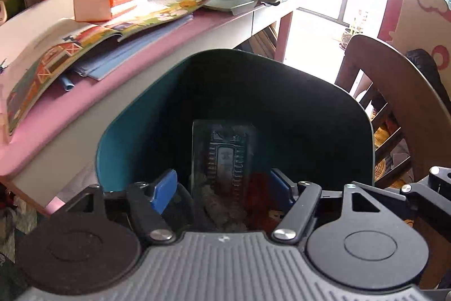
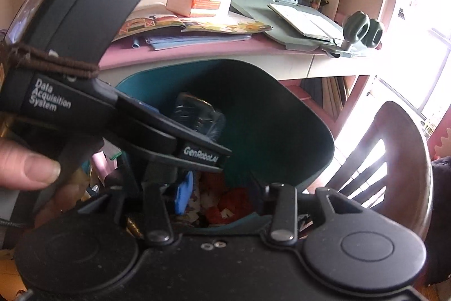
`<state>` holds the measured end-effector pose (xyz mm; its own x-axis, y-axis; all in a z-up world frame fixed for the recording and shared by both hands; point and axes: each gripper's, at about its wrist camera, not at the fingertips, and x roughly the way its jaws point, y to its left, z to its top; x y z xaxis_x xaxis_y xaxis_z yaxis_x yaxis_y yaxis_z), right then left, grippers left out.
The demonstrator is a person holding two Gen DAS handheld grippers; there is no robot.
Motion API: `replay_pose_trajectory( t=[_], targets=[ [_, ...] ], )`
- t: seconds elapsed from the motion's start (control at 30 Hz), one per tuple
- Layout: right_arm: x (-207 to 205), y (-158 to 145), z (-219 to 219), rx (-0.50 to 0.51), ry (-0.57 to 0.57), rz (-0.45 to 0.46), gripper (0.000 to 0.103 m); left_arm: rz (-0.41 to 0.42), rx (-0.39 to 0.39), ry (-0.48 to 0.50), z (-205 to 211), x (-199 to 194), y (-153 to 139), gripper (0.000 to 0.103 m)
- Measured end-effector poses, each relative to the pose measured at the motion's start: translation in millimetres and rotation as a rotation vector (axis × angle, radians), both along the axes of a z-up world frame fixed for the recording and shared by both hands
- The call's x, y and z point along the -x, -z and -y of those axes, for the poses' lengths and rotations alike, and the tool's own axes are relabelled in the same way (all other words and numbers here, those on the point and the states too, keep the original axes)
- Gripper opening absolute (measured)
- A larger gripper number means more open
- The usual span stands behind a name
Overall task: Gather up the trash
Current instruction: 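Move both open tools back toward the trash pile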
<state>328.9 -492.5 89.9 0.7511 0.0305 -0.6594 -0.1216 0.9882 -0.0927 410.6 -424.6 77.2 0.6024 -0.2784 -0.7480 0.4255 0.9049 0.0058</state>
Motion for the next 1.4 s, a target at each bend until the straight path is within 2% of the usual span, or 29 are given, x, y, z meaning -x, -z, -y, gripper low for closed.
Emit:
replay_pose_trajectory(
  t=[0.1, 0.17, 0.4, 0.57, 0.73, 0.9, 1.03, 1.1, 1.2, 1.4],
  targets=[
    [7, -5, -3, -0.004, -0.015, 0.016, 0.043, 0.014, -0.007, -0.012, -6, 8, -9, 0.074],
    [15, -10, -6, -0.014, -0.029, 0.031, 0.043, 0.030, 0.001, -0.025, -13, 15, -16, 0.080],
    [49, -32, -22, -0.069, -0.084, 0.078, 0.052, 0.071, 0.030, -0.060, -47, 53, -47, 0.080],
    [73, -42, -45, -0.103, -0.141, 0.080, 0.055, 0.098, 0.055, -0.091, -85, 86, -65, 0.084],
    [89, -40, -79, -0.148, -0.210, 0.068, 0.058, 0.112, 0.061, -0.122, -135, 116, -66, 0.090],
    [93, -30, -129, -0.174, -0.296, 0.044, 0.059, 0.104, 0.051, -0.167, -195, 137, -51, 0.090],
    [88, -11, -174, -0.192, -0.367, 0.013, 0.059, 0.081, 0.063, -0.220, -249, 150, -31, 0.090],
    [83, 5, -197, -0.212, -0.413, -0.012, 0.059, 0.074, 0.072, -0.258, -280, 156, -17, 0.091],
    [78, 34, -229, -0.241, -0.470, -0.056, 0.060, 0.066, 0.081, -0.321, -325, 164, 6, 0.099],
    [74, 95, -299, -0.293, -0.580, -0.149, 0.061, 0.032, 0.059, -0.432, -410, 179, 66, 0.099]
  ],
)
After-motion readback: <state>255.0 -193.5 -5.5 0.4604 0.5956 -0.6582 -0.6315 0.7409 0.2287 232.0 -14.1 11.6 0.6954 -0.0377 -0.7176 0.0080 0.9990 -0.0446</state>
